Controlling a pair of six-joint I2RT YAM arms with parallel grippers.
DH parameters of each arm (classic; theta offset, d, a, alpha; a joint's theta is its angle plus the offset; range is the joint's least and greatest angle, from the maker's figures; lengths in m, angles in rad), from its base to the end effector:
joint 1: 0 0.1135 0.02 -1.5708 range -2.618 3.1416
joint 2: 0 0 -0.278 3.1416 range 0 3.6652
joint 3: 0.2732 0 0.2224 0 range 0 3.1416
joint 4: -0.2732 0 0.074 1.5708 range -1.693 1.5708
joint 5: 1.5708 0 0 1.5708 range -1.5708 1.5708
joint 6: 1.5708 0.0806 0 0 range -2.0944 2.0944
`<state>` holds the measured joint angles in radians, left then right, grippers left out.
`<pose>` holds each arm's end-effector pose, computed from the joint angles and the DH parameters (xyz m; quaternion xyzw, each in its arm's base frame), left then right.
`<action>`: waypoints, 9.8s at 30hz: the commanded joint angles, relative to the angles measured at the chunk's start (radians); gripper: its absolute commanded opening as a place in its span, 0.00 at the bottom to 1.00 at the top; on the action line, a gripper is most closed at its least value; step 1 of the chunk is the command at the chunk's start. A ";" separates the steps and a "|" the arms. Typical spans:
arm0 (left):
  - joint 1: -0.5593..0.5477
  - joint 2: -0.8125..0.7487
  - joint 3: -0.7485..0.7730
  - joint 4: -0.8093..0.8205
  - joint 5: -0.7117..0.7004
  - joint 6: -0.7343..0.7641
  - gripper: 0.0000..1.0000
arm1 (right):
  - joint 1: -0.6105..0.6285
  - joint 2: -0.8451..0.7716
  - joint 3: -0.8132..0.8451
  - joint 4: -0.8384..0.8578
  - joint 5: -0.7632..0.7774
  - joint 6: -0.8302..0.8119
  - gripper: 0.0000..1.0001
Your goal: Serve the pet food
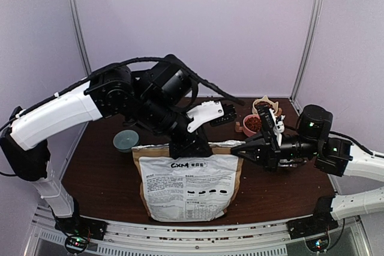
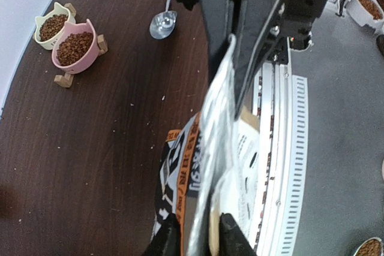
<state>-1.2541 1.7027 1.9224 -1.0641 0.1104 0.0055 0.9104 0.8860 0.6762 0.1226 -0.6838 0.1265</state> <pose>0.1021 -0.3400 0.3791 0.5656 0.7427 -0.2492 0.2577 0.0837 0.1908 0.3310 -0.4747 0.5554 0.5301 0.4304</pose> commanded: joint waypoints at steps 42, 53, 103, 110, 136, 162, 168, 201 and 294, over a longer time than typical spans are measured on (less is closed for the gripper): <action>0.057 -0.287 -0.238 -0.078 -0.219 0.042 0.20 | -0.004 -0.089 0.012 -0.051 0.116 -0.003 0.00; 0.088 -0.322 -0.251 -0.133 -0.246 0.046 0.00 | -0.004 -0.093 0.017 -0.070 0.131 -0.015 0.00; 0.005 0.112 0.148 0.013 0.167 0.045 0.00 | -0.004 -0.124 -0.002 -0.088 0.127 -0.004 0.05; 0.005 0.112 0.149 0.013 0.163 0.045 0.00 | -0.004 -0.128 -0.005 -0.098 0.129 -0.007 0.12; 0.005 0.189 0.225 0.044 0.215 0.039 0.27 | -0.003 -0.096 0.033 -0.128 0.077 -0.004 0.00; 0.005 0.220 0.252 0.044 0.241 0.059 0.00 | -0.004 -0.173 0.011 -0.215 0.136 -0.009 0.25; 0.005 0.218 0.252 0.044 0.239 0.057 0.00 | -0.004 -0.180 0.004 -0.202 0.132 0.002 0.18; 0.041 -0.084 -0.004 0.243 0.178 -0.077 0.60 | -0.006 -0.112 0.186 -0.467 0.289 0.078 0.97; 0.034 0.049 -0.050 0.271 0.259 -0.064 0.31 | 0.210 0.056 0.367 -0.575 0.479 -0.138 0.00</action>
<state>-1.1984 1.7321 1.8553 -0.8433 0.3431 -0.0624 1.1221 0.9817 1.0500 -0.5205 -0.2565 -0.0414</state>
